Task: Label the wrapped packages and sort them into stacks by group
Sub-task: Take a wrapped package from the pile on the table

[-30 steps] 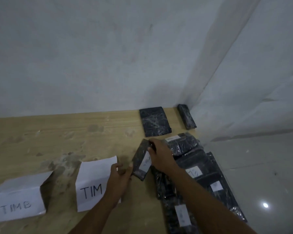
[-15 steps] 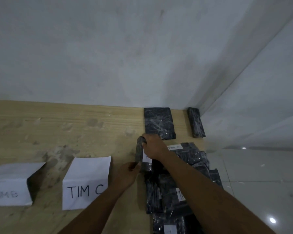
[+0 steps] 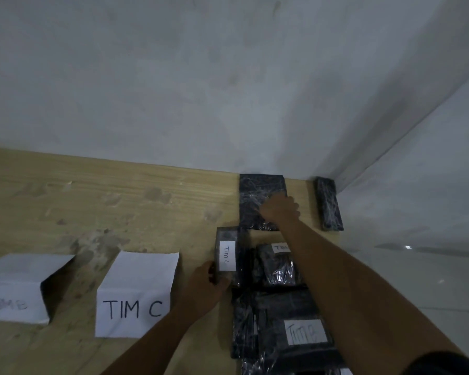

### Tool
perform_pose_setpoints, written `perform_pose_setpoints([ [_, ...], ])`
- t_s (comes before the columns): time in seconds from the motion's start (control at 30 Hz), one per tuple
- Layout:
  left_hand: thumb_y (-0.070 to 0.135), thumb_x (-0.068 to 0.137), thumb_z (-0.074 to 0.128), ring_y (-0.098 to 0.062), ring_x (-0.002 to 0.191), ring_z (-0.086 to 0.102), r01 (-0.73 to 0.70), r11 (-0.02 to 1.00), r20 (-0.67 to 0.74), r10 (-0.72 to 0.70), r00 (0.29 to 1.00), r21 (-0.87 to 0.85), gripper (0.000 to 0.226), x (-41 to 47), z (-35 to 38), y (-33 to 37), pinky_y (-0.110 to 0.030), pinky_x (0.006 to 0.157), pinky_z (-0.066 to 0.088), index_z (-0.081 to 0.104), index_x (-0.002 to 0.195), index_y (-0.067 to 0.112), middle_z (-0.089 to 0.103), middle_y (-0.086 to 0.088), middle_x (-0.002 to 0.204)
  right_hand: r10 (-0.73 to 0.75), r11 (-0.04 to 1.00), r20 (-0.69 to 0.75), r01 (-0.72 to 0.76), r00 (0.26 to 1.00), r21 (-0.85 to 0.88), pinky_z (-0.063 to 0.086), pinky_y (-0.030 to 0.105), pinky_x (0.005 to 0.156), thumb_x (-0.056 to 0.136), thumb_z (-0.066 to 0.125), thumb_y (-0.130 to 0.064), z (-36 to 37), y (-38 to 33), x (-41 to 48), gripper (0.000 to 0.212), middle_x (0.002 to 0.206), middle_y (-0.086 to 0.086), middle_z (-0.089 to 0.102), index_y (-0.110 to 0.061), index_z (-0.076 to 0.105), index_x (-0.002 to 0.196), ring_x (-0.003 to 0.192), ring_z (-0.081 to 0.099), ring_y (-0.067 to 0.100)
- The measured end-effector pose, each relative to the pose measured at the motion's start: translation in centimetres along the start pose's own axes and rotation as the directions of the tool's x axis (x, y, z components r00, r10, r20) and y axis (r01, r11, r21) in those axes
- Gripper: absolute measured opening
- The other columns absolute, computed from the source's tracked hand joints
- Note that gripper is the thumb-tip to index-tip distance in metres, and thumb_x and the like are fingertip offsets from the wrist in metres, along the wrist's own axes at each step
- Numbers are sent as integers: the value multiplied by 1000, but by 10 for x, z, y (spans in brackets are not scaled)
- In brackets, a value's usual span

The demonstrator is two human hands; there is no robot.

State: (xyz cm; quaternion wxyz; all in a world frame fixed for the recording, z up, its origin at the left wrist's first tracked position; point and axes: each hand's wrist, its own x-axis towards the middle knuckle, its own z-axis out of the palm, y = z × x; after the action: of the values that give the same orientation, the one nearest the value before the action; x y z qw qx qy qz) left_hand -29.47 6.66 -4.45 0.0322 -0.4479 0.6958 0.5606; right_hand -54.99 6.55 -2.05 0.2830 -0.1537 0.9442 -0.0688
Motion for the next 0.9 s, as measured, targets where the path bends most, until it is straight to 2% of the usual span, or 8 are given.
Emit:
perform_pose_setpoints([
  [0.07,33,91,60,3,86,57,5,1000,4,-5,1000,-18,21,-2,2,1,-11,68,42,51,111,30,58,21,95,68,998,22,-68,997,4,37,46,104,81,59,-55,1,5,19,91,143,23,35,-7,16,145,127,40,39],
  [0.17,34,91,61,3,89,55,2,1000,-12,-2,1000,-15,29,-2,3,-1,-8,69,40,45,116,32,56,20,101,91,995,83,-93,992,22,38,47,102,78,66,-51,9,12,35,97,141,20,40,-9,9,145,125,44,38],
  [0.37,33,82,72,6,91,60,-1,996,-22,-1,1000,-93,45,0,6,-1,-3,62,46,52,121,26,63,17,107,73,995,28,-75,997,70,39,45,100,77,74,-41,17,11,39,98,139,24,34,-4,12,143,123,42,38],
  [0.47,28,75,79,0,94,63,-11,990,-39,6,999,-137,53,-2,8,3,-7,63,49,47,118,27,62,16,105,-18,991,62,9,998,134,40,38,102,86,63,-41,11,10,42,87,145,23,29,4,19,146,124,42,38],
  [0.53,27,74,80,0,92,62,-2,991,-56,-6,998,-134,56,-3,10,4,-8,62,49,45,118,24,61,16,104,-30,958,61,11,998,286,52,35,88,81,64,-33,9,13,42,66,130,20,51,2,44,133,110,56,34],
  [0.6,30,74,80,3,89,60,4,991,-65,-13,998,-136,59,-4,12,5,-7,60,48,46,122,20,61,14,105,-50,911,4,44,999,409,53,32,77,79,61,-24,8,17,39,47,116,18,61,-1,55,119,100,61,33],
  [0.8,34,83,71,-2,84,59,49,996,-87,-55,995,-70,64,-3,10,2,-11,59,47,41,133,7,62,2,109,-133,835,-146,190,980,516,44,35,76,97,50,-20,-11,13,2,33,110,10,58,-9,50,128,91,55,30],
  [0.9,41,84,68,-10,87,61,40,999,-87,-42,995,-21,62,-7,8,6,-13,63,46,43,131,7,64,-3,113,-167,769,-266,294,949,568,44,34,77,98,49,-18,-21,15,-23,30,115,11,61,-10,52,127,98,58,29],
])
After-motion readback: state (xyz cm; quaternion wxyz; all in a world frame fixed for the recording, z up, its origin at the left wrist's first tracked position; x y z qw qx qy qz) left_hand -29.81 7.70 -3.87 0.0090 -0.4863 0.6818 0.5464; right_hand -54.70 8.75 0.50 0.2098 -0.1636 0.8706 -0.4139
